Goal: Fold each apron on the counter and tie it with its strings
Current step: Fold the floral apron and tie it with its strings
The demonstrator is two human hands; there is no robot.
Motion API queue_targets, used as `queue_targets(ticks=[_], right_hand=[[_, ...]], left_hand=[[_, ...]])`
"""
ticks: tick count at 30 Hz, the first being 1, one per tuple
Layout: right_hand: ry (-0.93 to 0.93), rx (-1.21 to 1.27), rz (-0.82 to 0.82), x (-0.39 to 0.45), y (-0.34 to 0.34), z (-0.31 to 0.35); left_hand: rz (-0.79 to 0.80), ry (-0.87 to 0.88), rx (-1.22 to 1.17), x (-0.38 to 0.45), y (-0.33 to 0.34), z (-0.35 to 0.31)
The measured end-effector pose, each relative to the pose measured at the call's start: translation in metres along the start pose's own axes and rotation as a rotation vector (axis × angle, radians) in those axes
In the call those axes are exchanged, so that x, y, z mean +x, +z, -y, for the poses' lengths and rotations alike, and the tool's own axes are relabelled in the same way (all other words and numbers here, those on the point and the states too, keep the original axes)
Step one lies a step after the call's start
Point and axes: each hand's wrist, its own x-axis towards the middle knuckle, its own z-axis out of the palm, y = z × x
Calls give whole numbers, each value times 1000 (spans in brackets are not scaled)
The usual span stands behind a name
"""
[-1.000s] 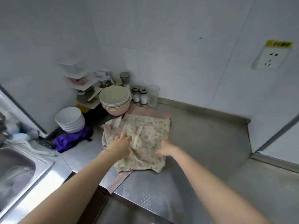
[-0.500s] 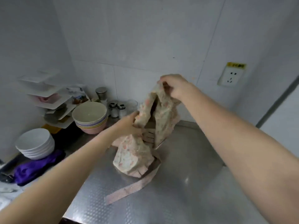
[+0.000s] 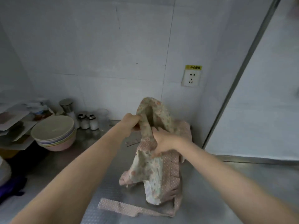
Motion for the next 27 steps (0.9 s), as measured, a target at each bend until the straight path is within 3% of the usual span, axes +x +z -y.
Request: queue_targets(ticks=[2,4,6,8,9,10,12,14,16,21,24,27], right_hand=[[77,10,-114,12,26,-19],[97,-13,-332,18,16,-20],[46,-61,-496,17,-17,-10],[-111,-175,-549,2,-57,23],[-196,-248,-551,-6,-78,42],[-266,-319,-547,-18,-97,61],[-352,-466,-609,-45,-138,95],[-359,-621,-784,-75,-177,125],[-317,-705,-975,-101,-209,154],[-252,-690,-1293,-150,-228,218],[-276,-671,-1280,-160,-211,234],[-286,-764,-1155,-159,-179,241]], left_hand=[[159,-26,-164,-5,2,10],[350,-88,-86,-9,-9,27],[400,-418,-30,-4,-8,39],[303,-304,18,-9,-4,41],[354,-182,18,-23,-3,29],[349,-50,-38,-34,-3,20],[240,8,-196,-45,-7,-13],[172,168,-73,-66,-16,-53],[98,340,-110,-90,-37,-91],[182,539,-124,-182,-90,-154],[353,661,-121,-222,-110,-167],[307,662,-163,-225,-129,-153]])
